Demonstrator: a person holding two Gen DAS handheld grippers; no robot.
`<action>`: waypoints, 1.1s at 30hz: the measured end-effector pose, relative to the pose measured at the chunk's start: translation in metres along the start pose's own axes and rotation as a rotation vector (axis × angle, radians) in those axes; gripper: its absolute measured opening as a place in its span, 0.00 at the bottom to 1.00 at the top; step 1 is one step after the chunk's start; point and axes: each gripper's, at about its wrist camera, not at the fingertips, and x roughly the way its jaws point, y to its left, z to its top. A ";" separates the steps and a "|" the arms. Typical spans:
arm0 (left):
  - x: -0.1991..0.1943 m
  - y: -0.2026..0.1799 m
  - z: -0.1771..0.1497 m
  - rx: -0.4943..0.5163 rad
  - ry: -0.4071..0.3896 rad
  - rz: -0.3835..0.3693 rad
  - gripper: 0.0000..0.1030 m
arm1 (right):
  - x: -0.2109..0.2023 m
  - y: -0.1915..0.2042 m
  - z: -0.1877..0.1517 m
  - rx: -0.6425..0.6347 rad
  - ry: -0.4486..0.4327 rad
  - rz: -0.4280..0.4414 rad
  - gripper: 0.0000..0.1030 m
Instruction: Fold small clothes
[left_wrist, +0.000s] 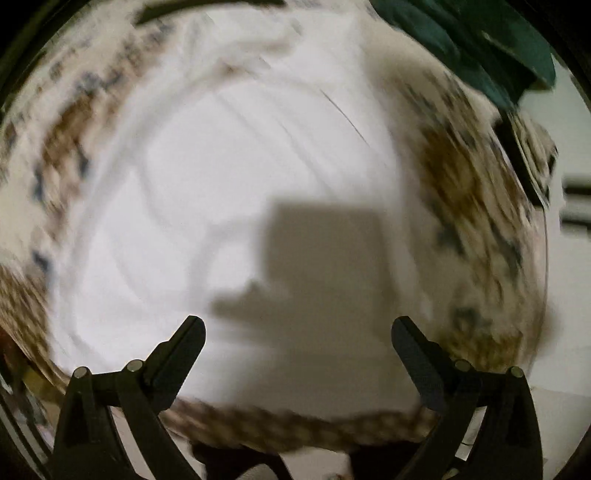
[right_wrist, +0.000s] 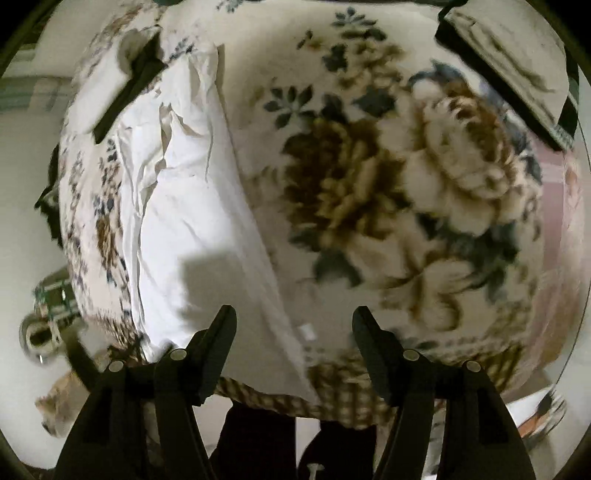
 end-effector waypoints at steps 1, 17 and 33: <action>0.010 -0.014 -0.009 -0.009 0.022 -0.018 1.00 | -0.003 -0.010 0.006 -0.028 0.004 -0.022 0.36; 0.073 -0.068 -0.033 -0.109 -0.111 -0.031 0.00 | 0.102 0.047 0.227 -0.170 -0.050 0.209 0.72; -0.056 0.100 -0.056 -0.403 -0.362 -0.066 0.00 | 0.080 0.194 0.244 -0.305 -0.129 0.079 0.04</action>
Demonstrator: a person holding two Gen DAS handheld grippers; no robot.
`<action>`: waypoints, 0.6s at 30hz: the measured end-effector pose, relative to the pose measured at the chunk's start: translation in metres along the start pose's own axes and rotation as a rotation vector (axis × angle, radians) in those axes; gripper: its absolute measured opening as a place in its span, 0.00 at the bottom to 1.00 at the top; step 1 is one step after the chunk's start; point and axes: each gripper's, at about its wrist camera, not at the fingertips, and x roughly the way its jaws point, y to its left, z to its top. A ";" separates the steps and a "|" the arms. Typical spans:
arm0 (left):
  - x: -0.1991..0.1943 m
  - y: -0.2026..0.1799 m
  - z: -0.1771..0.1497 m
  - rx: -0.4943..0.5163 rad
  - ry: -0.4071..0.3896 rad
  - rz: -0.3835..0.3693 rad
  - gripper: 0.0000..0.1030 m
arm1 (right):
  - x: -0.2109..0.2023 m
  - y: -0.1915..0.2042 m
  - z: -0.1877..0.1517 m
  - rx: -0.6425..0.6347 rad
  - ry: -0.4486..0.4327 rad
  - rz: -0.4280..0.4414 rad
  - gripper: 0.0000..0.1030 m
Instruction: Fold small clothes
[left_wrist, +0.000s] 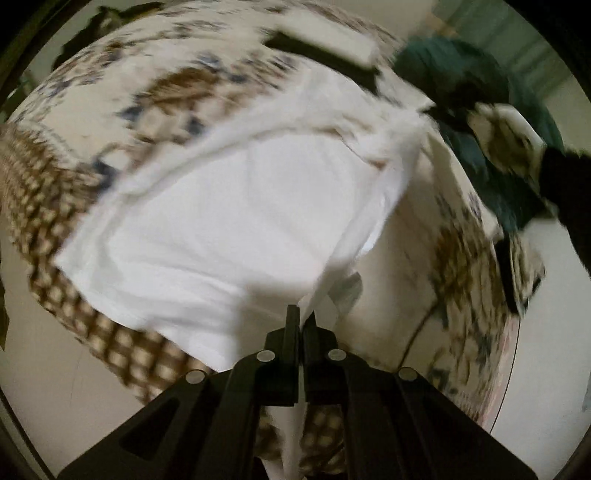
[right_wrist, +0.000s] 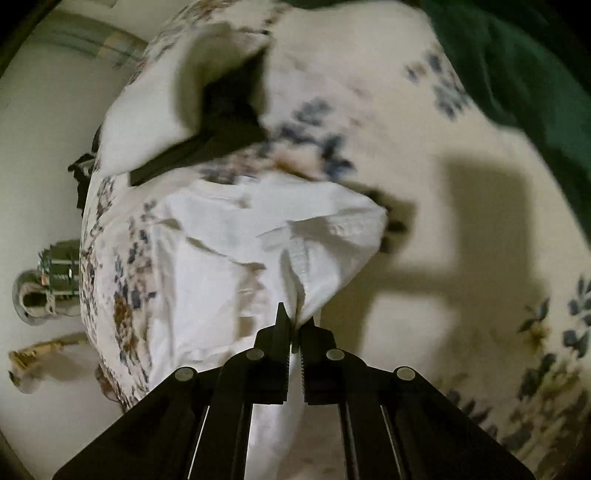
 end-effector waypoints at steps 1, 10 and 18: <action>-0.003 0.015 0.011 -0.023 -0.010 0.004 0.00 | -0.003 0.015 0.004 -0.008 -0.003 0.003 0.04; 0.006 0.153 0.061 -0.238 -0.046 0.059 0.00 | 0.077 0.175 0.048 -0.098 0.012 -0.108 0.04; 0.070 0.240 0.051 -0.388 0.125 0.095 0.04 | 0.185 0.249 0.048 -0.174 0.120 -0.321 0.07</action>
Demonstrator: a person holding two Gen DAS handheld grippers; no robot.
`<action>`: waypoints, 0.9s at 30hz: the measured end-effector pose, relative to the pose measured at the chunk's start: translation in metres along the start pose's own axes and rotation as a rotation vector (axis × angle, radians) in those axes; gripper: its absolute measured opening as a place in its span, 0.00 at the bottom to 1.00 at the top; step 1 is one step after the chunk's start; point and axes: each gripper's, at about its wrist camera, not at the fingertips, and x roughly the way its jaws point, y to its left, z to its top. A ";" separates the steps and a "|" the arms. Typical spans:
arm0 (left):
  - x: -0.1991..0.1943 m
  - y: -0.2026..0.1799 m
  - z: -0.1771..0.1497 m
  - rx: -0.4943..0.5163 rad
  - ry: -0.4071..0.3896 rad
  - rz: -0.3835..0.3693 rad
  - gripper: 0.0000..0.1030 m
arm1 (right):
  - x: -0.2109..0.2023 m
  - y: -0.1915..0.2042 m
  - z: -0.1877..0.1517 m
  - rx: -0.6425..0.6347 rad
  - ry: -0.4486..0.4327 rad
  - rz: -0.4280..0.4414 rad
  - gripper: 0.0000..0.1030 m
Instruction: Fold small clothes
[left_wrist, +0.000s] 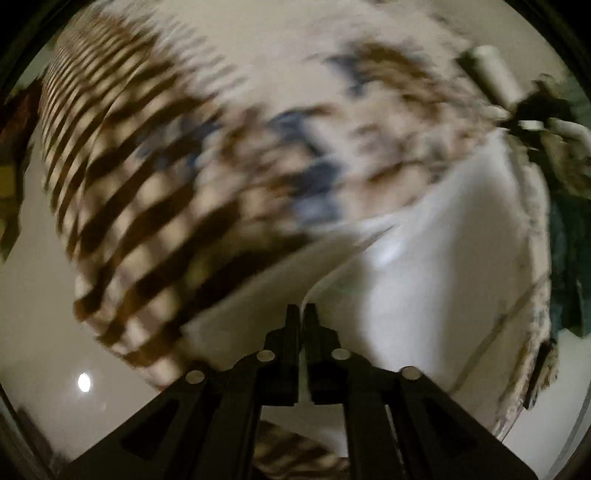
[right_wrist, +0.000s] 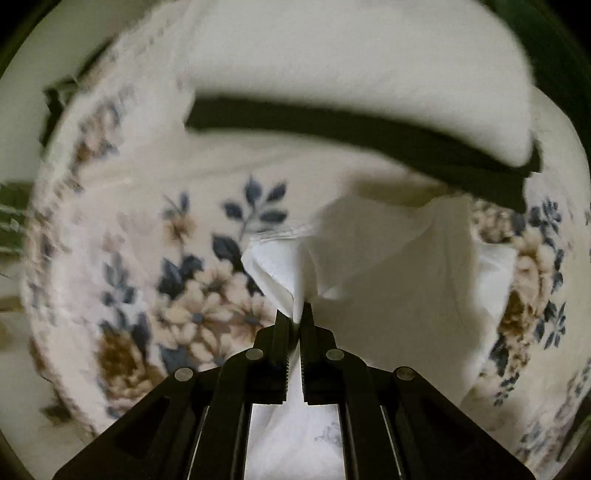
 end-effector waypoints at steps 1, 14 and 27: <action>0.000 0.010 0.001 -0.021 0.009 -0.010 0.05 | 0.001 -0.002 -0.001 0.018 0.016 0.011 0.12; 0.009 -0.003 0.011 0.205 0.096 -0.030 0.56 | -0.037 -0.095 -0.256 0.163 0.146 0.183 0.62; -0.016 -0.008 0.014 0.300 0.016 0.108 0.01 | 0.049 -0.048 -0.490 0.351 0.269 0.454 0.22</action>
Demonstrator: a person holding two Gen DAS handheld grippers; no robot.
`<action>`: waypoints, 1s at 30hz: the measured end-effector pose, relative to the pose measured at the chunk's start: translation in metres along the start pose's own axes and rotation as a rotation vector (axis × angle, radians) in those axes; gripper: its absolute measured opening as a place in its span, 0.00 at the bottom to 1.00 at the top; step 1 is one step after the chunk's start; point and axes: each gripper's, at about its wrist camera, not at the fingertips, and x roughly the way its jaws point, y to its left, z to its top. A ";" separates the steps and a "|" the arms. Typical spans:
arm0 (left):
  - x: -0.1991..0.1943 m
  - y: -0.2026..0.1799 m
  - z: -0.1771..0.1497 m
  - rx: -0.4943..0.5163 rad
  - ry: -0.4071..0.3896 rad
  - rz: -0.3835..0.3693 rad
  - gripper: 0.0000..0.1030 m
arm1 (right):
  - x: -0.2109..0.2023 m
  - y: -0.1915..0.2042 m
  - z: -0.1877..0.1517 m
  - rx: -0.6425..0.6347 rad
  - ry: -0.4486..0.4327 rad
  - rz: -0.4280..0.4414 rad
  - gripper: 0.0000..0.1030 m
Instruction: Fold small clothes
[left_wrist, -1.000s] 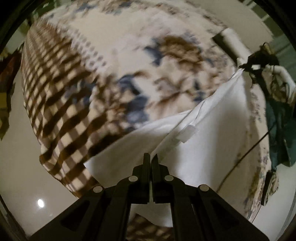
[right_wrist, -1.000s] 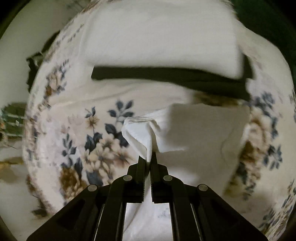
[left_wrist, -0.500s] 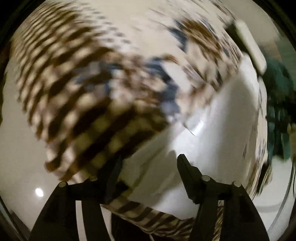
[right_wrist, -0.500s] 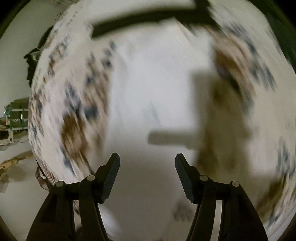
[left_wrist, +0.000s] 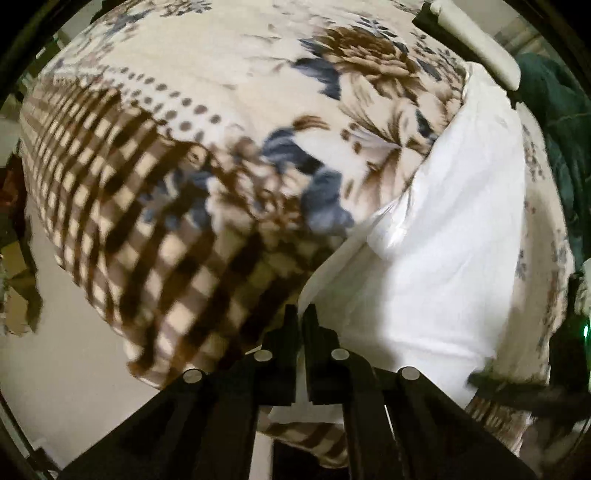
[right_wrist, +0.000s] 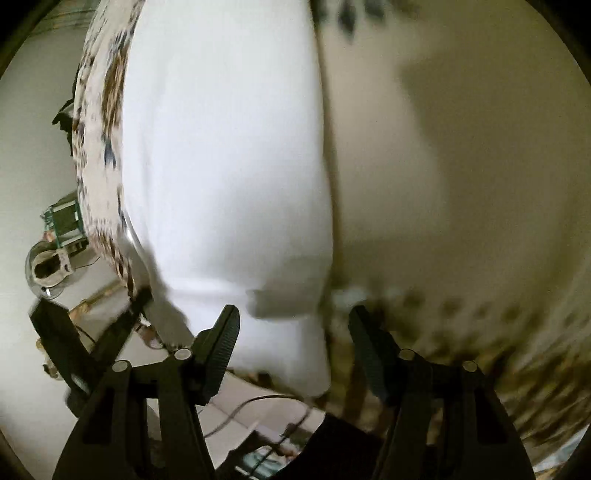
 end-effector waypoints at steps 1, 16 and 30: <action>0.000 0.000 0.000 0.011 0.008 0.019 0.01 | 0.008 -0.001 -0.009 0.000 0.008 -0.031 0.06; 0.020 -0.133 0.243 0.197 -0.061 -0.451 0.70 | -0.155 -0.013 0.150 0.032 -0.325 0.044 0.59; 0.134 -0.276 0.386 0.287 0.137 -0.632 0.65 | -0.176 0.014 0.391 0.089 -0.351 0.333 0.59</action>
